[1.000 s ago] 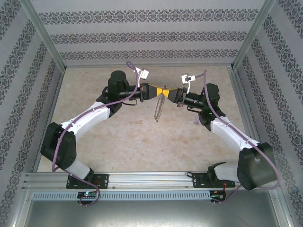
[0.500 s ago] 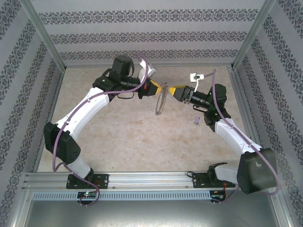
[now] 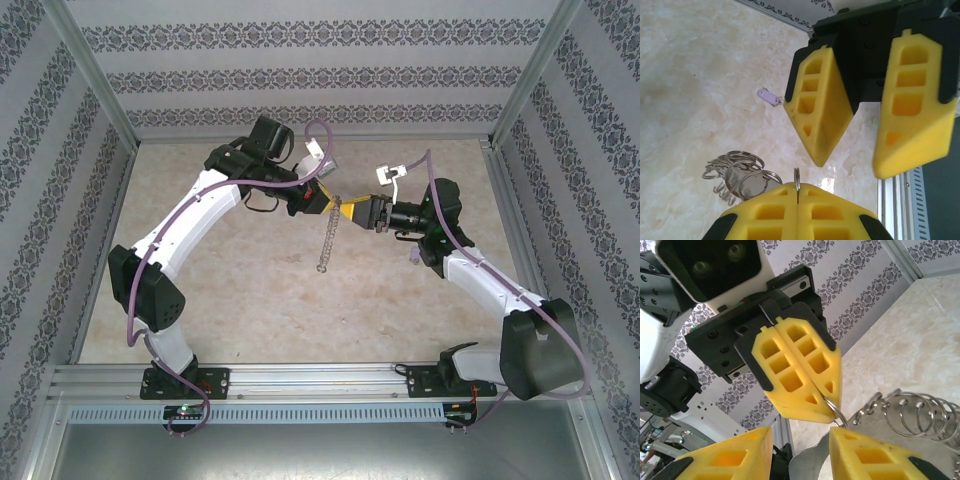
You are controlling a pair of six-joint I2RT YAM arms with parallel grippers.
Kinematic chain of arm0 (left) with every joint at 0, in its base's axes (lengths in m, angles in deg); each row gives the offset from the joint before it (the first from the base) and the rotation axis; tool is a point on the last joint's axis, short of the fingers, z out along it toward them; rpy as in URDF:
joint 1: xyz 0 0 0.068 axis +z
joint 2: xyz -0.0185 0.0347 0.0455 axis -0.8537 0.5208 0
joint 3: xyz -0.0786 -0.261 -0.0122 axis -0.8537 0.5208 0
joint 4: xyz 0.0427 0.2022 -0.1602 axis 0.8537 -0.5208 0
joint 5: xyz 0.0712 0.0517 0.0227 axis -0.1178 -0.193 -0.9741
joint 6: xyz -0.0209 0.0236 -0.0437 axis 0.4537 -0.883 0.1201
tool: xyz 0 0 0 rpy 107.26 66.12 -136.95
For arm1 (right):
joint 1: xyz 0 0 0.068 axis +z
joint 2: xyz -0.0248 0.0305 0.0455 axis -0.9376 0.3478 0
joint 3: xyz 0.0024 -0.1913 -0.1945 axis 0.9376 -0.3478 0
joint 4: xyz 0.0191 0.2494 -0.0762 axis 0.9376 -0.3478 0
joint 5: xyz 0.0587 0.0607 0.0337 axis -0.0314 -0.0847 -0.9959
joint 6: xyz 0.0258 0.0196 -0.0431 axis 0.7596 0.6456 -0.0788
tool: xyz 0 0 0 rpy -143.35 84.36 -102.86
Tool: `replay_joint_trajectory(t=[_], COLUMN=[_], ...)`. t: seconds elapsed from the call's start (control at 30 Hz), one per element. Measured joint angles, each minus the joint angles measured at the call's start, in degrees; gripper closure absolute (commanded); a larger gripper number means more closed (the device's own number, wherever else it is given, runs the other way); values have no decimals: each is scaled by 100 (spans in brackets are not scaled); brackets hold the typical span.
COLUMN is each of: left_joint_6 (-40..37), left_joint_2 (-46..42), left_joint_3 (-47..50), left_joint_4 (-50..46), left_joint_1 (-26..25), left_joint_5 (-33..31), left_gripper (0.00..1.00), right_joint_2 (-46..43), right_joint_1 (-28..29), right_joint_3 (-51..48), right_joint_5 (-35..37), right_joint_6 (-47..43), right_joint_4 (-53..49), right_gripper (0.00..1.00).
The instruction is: Put the keys on the keyring
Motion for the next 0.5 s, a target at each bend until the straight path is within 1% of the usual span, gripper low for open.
replay_joint_trajectory(t=[0.5], left_joint_6=[-79], left_joint_2=[4], left_joint_3=[-70], left_joint_4=[-90], left_joint_1=[0], left_joint_5=[361], left_gripper=[100], right_joint_2=[149], right_joint_1=[0], right_joint_3=[0], right_joint_5=[31], right_joint_6=[-4], right_joint_4=[7], right_gripper=[64])
